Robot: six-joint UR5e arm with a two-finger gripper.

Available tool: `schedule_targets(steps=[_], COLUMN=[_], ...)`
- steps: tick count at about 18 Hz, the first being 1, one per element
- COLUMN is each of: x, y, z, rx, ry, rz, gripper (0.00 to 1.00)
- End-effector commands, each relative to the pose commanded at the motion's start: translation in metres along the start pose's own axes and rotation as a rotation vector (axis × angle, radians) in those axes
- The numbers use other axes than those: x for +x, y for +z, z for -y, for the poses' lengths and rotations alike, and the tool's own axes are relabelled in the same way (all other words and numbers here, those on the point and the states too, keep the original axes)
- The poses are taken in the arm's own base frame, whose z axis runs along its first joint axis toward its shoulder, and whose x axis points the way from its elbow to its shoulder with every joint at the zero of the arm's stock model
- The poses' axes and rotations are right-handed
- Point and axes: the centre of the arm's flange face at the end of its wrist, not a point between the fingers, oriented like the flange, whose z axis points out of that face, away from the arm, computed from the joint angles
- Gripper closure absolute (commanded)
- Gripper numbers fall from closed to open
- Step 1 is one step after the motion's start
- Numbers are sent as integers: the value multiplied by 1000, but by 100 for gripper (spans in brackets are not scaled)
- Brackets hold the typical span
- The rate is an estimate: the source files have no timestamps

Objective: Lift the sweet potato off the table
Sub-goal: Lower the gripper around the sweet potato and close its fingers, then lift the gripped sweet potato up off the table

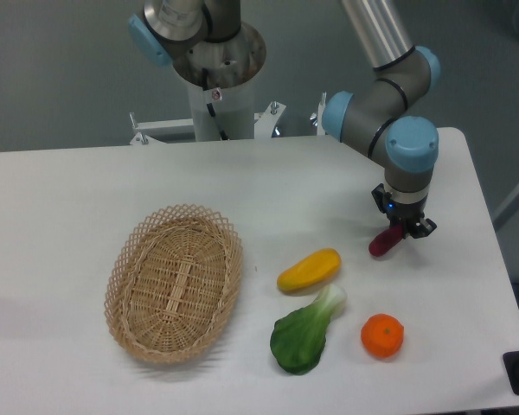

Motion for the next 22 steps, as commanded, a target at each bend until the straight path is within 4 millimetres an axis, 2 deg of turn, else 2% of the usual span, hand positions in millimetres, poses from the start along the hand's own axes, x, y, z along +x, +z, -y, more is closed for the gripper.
schedule_targets(steps=[2, 4, 6, 11, 12, 16, 20, 22], x=[-10, -22, -35, -48, -51, -57, -64, -63], y=[-11, -29, -57, -113, -127, -161, -185, -197], z=[-1, 2, 7, 24, 33, 75, 90, 104], rx=[8, 31, 104, 314, 348, 431, 480, 504], ry=[-3, -3, -20, -97, -126, -215, -327, -359], rz=[25, 64, 121, 220, 237, 253, 260, 261], gripper=[81, 81, 81, 81, 81, 81, 81, 81])
